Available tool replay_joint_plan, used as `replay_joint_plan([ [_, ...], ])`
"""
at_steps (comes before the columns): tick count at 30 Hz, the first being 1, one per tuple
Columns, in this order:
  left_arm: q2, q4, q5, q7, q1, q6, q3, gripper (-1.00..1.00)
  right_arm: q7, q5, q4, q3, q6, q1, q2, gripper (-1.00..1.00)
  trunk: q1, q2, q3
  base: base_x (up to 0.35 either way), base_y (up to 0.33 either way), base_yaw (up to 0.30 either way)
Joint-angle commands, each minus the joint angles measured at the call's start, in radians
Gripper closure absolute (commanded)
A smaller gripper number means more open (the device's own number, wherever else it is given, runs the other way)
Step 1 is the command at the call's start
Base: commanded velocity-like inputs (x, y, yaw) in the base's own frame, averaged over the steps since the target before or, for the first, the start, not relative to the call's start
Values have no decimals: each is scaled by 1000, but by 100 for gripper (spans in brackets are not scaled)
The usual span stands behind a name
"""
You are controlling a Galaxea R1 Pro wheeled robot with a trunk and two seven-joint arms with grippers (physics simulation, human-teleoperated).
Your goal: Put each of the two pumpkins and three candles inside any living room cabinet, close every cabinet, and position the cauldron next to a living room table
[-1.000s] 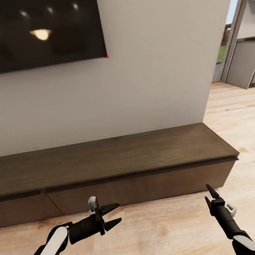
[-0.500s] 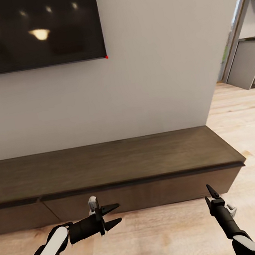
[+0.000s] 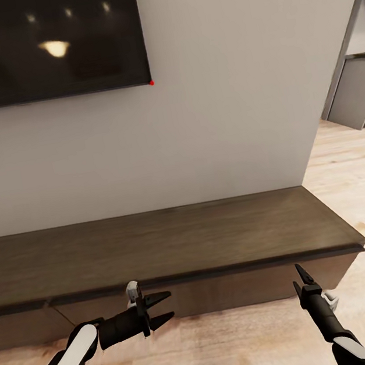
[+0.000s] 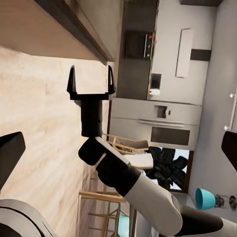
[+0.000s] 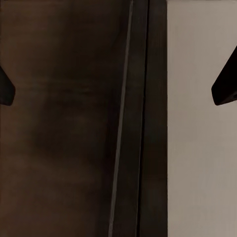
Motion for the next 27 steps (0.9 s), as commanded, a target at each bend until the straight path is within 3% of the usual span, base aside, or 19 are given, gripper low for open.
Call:
replay_joint_plan([
  [1,1,1,-1,-5,-1,1,-2,-100,4,-4,1,-3,8,-1,0,-100,0,0,-1,184,0,0],
  [27,1,1,-2,-4,-1,-2,-1,-100,2,-3,2,-3,5,-1,0,-100,0,0,-1,86,0,0],
])
